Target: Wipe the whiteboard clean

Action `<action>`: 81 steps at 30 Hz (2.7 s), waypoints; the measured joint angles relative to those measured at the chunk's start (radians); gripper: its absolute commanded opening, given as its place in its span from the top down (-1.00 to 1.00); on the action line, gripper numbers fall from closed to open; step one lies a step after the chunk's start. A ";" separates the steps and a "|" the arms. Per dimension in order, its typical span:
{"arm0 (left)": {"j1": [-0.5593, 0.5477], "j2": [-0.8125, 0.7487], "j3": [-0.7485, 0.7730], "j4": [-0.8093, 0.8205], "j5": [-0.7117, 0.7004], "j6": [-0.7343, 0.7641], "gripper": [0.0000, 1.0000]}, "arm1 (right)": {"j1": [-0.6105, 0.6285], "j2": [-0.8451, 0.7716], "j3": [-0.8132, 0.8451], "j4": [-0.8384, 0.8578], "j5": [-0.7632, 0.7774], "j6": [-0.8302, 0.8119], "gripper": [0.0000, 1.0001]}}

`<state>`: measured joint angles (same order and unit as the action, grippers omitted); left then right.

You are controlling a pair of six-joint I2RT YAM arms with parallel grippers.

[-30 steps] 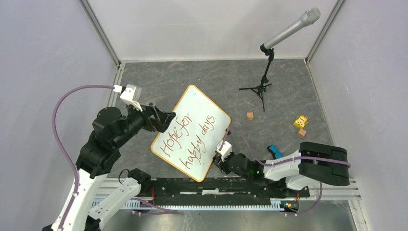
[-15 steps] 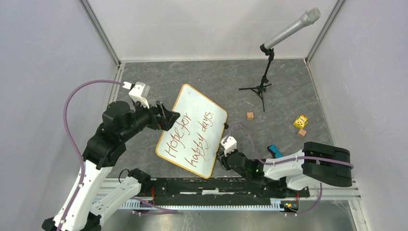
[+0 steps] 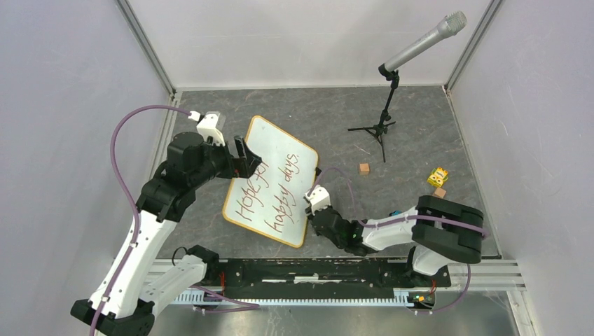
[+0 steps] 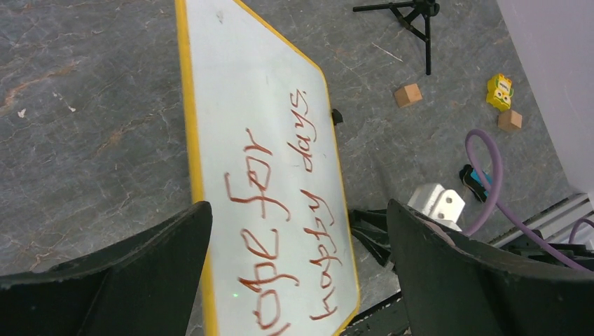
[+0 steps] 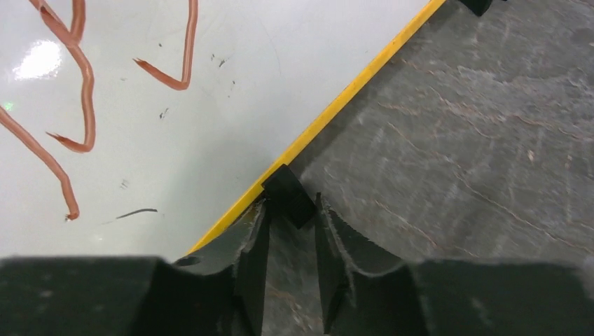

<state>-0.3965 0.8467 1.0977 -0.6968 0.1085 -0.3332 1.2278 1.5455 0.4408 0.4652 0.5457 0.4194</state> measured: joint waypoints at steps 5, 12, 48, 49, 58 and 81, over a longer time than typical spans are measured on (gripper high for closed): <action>0.000 -0.015 0.000 -0.010 0.005 0.000 -0.99 | 0.000 0.085 0.088 0.002 -0.013 0.013 0.23; 0.000 -0.055 0.003 -0.013 0.029 -0.009 -0.99 | -0.002 0.077 0.112 -0.048 -0.019 0.027 -0.42; 0.000 -0.103 -0.063 0.075 0.278 -0.026 -0.99 | -0.914 -0.800 -0.123 -0.862 -0.157 0.180 -0.96; 0.000 -0.108 -0.065 0.076 0.285 -0.026 -0.99 | -0.925 -0.802 -0.126 -0.872 -0.171 0.184 -0.96; 0.000 -0.144 -0.078 0.082 0.313 -0.026 -0.99 | -0.941 -0.907 -0.182 -0.967 -0.317 0.212 -0.87; 0.000 -0.102 -0.103 0.086 0.311 -0.057 -0.99 | -0.527 -0.747 -0.123 -0.890 -0.358 0.235 -0.96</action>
<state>-0.3969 0.7444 0.9943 -0.6109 0.4198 -0.3904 0.7006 0.7982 0.3176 -0.4252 0.1875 0.6544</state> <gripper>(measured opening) 0.994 0.971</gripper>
